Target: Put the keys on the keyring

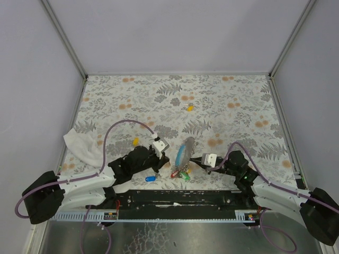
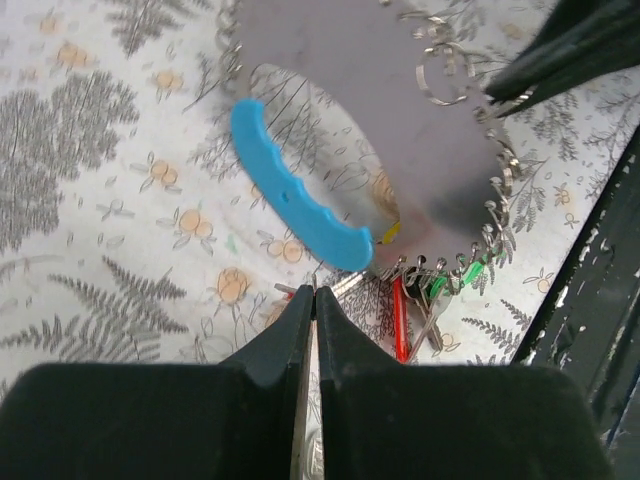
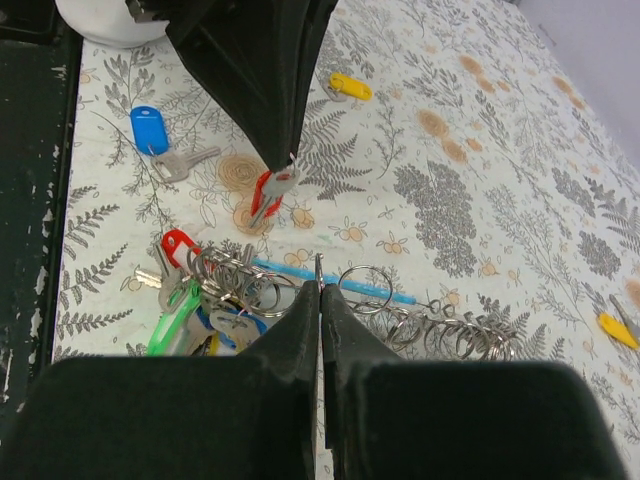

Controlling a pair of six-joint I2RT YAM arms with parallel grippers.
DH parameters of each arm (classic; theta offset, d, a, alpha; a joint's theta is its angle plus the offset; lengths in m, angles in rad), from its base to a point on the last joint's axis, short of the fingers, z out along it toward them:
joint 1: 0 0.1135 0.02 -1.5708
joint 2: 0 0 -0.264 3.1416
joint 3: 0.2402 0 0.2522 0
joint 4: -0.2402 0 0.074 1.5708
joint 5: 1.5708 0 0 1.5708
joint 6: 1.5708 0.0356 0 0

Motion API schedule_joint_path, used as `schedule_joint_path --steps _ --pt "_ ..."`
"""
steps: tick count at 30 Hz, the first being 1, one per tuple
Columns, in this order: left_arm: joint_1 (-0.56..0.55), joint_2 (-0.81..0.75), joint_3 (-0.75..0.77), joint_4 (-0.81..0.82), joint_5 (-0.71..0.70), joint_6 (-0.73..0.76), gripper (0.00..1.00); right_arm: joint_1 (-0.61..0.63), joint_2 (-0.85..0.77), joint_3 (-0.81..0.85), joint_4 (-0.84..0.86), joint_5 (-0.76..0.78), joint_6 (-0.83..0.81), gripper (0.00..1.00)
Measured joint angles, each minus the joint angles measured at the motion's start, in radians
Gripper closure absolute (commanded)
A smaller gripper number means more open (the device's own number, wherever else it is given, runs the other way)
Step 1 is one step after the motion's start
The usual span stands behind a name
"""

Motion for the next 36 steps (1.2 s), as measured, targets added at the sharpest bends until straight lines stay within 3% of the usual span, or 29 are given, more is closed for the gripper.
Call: schedule_joint_path --steps 9,15,26,36 --pt "0.0 -0.018 0.121 -0.281 -0.114 -0.214 1.0 0.0 -0.002 -0.022 0.026 0.026 0.008 1.0" --pt "0.041 0.175 0.232 -0.318 -0.132 -0.217 1.0 0.0 -0.011 -0.026 0.027 0.027 0.008 1.0" --pt "0.111 0.497 0.297 -0.147 -0.117 -0.163 1.0 0.0 -0.01 -0.029 0.029 0.027 0.008 1.0" --pt "0.112 0.486 0.211 0.045 -0.118 -0.15 0.8 0.0 0.005 -0.029 0.035 0.027 0.008 1.0"
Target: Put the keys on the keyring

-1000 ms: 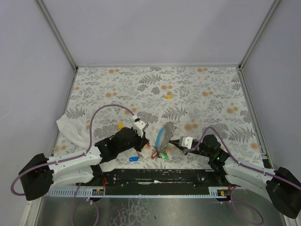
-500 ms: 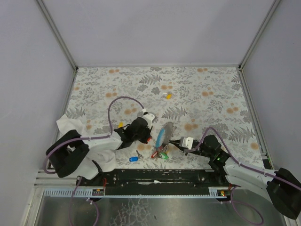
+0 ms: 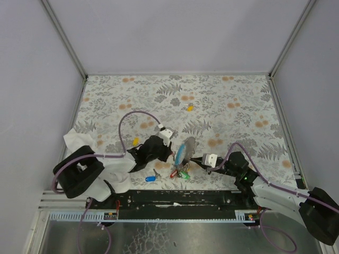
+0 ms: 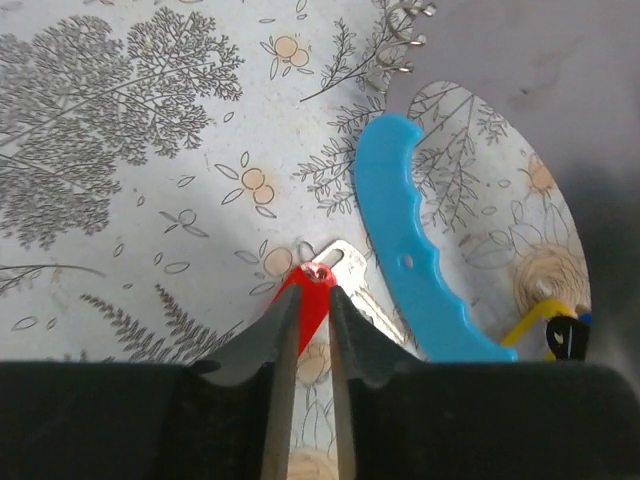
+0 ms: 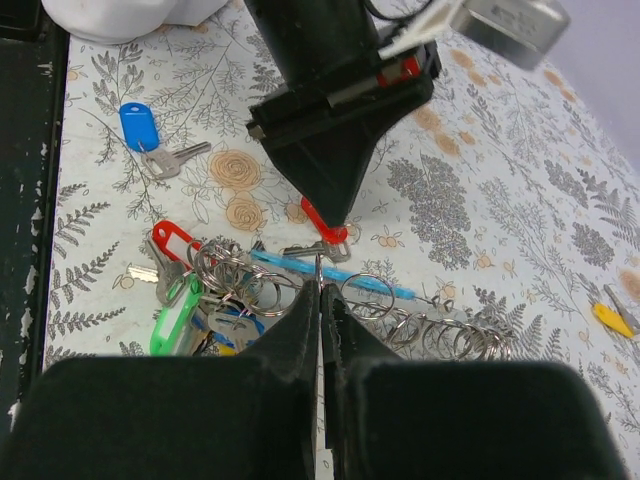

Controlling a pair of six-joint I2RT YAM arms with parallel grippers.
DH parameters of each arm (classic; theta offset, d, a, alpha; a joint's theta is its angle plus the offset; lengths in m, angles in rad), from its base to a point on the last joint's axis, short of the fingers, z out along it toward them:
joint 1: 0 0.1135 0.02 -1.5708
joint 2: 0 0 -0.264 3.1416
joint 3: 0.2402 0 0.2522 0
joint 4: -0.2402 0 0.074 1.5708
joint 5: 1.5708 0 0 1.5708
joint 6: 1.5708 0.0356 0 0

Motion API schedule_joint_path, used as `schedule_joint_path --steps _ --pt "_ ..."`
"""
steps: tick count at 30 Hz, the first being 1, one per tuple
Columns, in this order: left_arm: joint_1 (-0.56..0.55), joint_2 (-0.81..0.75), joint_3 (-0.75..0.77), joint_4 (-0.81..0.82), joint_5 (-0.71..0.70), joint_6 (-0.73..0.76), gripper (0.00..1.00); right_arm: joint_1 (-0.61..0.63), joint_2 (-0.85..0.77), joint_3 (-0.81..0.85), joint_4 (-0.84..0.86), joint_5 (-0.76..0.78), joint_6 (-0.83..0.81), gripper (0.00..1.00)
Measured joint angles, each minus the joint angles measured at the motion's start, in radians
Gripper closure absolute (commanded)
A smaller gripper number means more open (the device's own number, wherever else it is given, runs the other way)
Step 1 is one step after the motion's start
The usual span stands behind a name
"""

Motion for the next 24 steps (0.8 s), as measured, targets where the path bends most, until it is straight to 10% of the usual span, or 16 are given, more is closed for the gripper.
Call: schedule_joint_path --steps 12,24 --pt "0.0 -0.426 -0.203 0.168 0.24 0.206 0.63 0.0 -0.023 0.0 0.006 -0.019 -0.01 1.0" --pt "0.0 -0.369 -0.127 0.187 0.623 0.39 0.61 0.0 -0.043 0.035 -0.065 -0.09 -0.031 1.0"
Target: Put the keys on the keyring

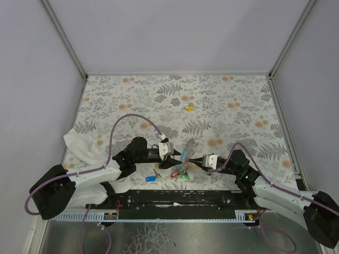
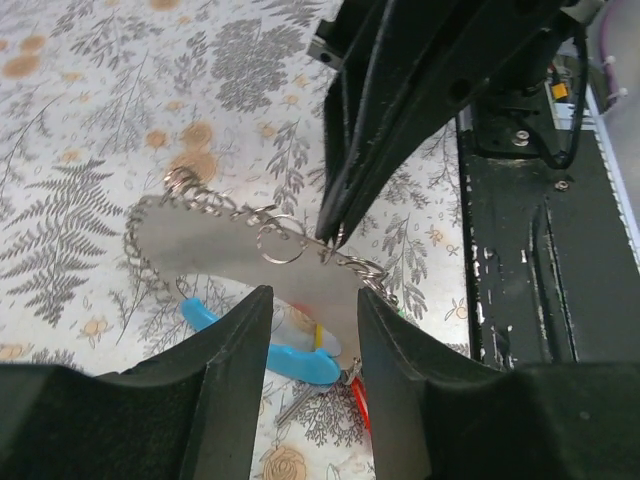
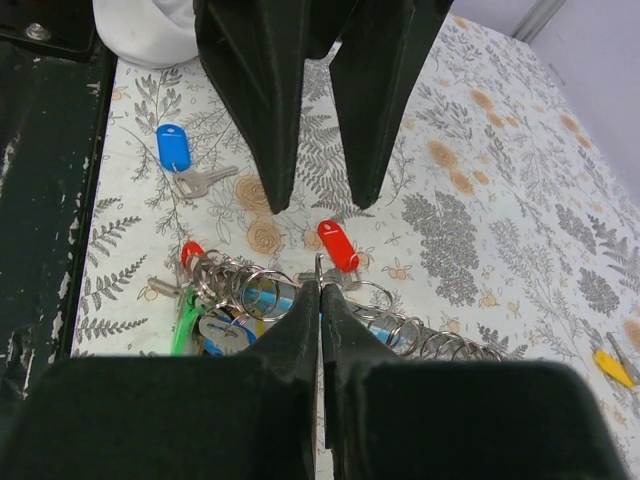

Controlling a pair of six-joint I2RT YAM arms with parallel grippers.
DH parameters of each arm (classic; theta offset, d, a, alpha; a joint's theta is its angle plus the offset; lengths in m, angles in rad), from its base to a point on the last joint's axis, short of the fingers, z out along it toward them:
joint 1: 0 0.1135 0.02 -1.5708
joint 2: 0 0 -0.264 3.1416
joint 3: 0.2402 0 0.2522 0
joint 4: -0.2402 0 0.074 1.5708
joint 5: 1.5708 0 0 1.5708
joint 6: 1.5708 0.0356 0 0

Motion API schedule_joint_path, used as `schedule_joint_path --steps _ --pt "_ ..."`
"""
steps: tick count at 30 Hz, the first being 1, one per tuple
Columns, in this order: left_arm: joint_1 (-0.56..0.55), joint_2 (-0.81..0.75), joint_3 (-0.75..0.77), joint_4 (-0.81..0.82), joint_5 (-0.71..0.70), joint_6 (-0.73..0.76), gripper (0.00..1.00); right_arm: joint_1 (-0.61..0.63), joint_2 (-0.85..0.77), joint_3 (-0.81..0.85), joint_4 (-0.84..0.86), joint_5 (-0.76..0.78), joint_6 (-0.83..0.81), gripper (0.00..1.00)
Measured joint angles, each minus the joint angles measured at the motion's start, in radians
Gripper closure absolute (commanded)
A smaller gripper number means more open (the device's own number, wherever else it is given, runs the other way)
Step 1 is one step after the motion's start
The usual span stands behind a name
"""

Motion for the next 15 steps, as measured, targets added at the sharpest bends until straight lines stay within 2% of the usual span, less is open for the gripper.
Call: schedule_joint_path --steps 6,15 --pt "0.0 0.02 0.027 -0.001 0.077 0.029 0.66 0.0 -0.029 0.037 -0.042 -0.001 -0.008 1.0" --pt "0.0 0.037 0.044 0.001 0.104 0.035 0.68 0.0 -0.013 0.056 -0.064 -0.024 -0.01 1.0"
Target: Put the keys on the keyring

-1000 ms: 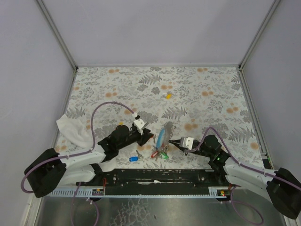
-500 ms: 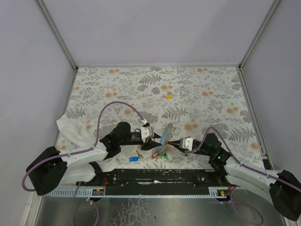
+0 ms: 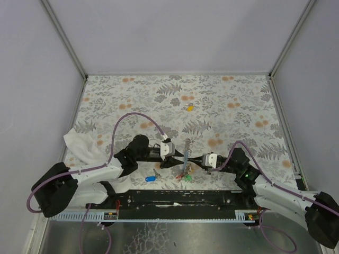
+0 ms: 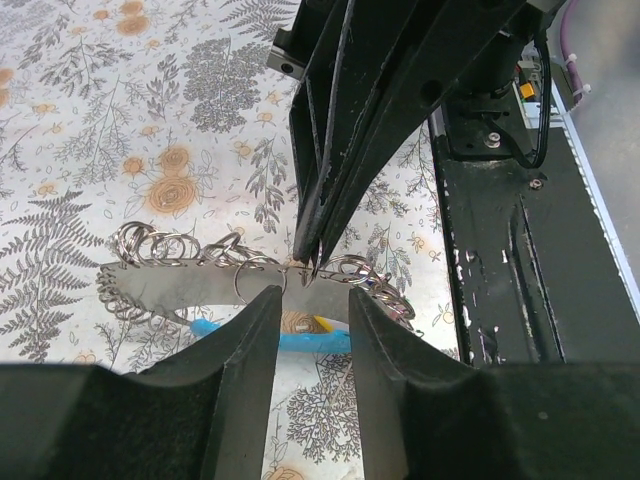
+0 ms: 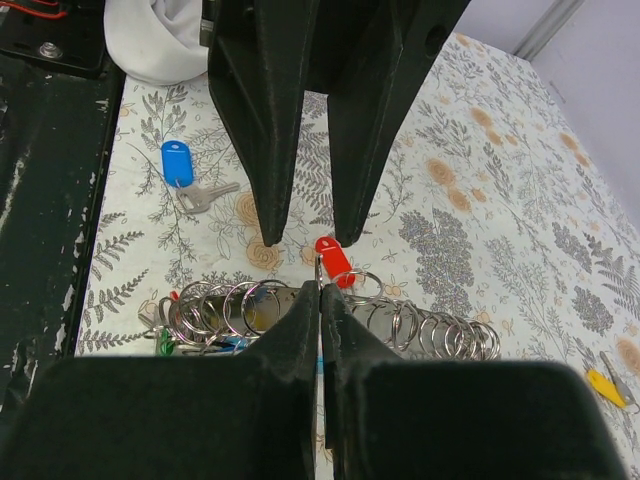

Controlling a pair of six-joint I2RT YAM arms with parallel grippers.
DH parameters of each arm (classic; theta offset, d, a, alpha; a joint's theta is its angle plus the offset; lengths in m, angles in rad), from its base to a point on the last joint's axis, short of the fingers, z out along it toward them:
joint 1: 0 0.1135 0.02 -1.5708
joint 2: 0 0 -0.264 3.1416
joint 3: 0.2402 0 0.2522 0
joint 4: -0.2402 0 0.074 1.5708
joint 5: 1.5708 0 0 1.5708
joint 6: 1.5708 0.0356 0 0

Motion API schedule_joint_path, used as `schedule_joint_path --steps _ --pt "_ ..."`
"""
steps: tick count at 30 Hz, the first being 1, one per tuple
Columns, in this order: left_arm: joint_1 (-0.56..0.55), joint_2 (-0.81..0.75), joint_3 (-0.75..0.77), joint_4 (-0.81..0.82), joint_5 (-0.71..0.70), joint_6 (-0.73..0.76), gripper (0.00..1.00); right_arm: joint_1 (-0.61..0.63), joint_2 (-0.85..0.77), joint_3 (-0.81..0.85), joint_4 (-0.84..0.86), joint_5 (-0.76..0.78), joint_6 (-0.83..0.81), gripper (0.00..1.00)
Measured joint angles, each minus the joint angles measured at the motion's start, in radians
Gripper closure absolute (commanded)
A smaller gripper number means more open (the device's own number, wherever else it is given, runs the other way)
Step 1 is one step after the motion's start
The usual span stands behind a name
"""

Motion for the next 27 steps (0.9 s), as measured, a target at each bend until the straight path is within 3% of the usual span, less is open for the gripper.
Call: schedule_joint_path --steps 12,18,22,26,27 --pt "-0.013 0.041 0.017 0.004 -0.001 0.0 0.72 0.0 0.002 0.0 0.008 -0.003 0.015 1.0" --pt "-0.02 0.058 0.021 0.006 -0.001 0.002 0.85 0.0 0.004 0.0 0.008 -0.012 0.022 1.0" --pt "-0.022 0.069 0.033 0.006 -0.002 0.003 1.0 0.0 0.005 0.0 0.009 -0.019 0.023 1.0" --pt "-0.027 0.069 0.034 0.0 -0.008 0.01 1.0 -0.001 0.005 0.0 0.009 -0.019 0.032 1.0" --pt "-0.028 0.068 0.034 -0.002 -0.009 0.015 1.0 -0.001 0.005 0.0 0.008 -0.019 0.034 0.96"
